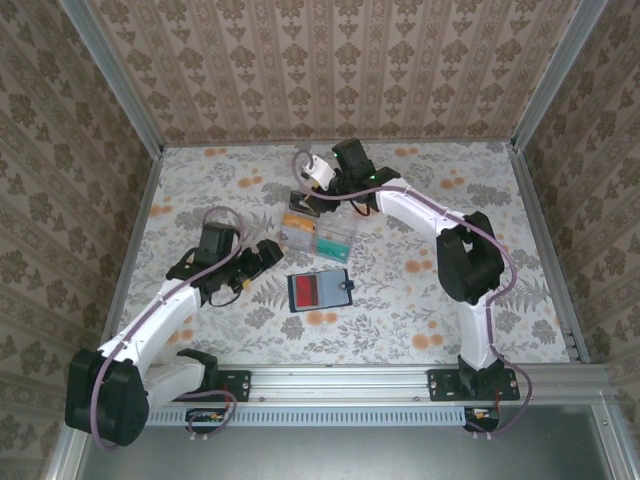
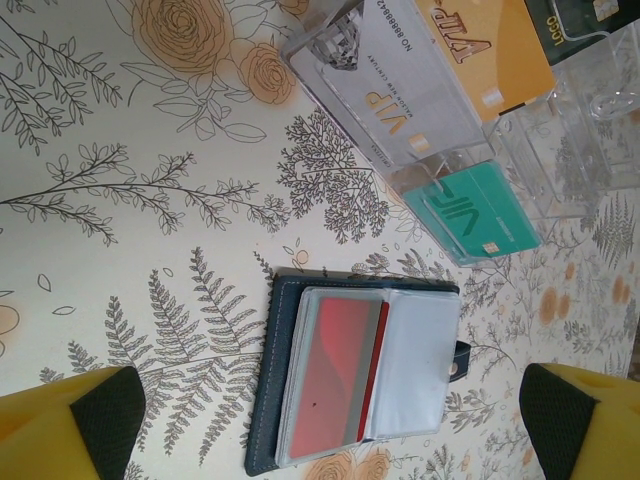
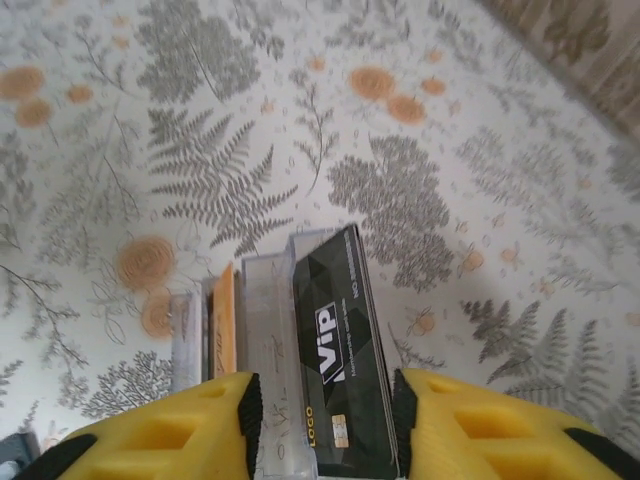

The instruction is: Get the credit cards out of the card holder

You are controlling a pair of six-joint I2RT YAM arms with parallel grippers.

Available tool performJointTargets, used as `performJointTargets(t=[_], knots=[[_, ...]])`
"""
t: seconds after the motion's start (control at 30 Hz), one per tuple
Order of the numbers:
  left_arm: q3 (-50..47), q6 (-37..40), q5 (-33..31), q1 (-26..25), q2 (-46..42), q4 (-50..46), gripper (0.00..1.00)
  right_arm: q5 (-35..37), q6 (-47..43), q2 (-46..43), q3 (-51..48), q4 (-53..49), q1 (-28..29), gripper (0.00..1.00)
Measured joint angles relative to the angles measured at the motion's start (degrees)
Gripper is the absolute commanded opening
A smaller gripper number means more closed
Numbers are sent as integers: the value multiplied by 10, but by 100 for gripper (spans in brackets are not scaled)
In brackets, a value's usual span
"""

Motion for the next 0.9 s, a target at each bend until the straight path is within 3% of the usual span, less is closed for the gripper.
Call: performJointTargets(t=[0.2, 0.43, 0.63, 0.9], knots=[[0, 2, 6, 0, 4, 3, 100, 11, 97, -138, -97, 19, 5, 69], [0, 4, 9, 0, 13, 9, 100, 120, 272, -248, -232, 35, 69, 70], [0, 6, 9, 0, 20, 9, 100, 153, 416, -251, -326, 17, 133, 66], [0, 6, 9, 0, 23, 19, 100, 83, 576, -181, -357, 54, 143, 49]])
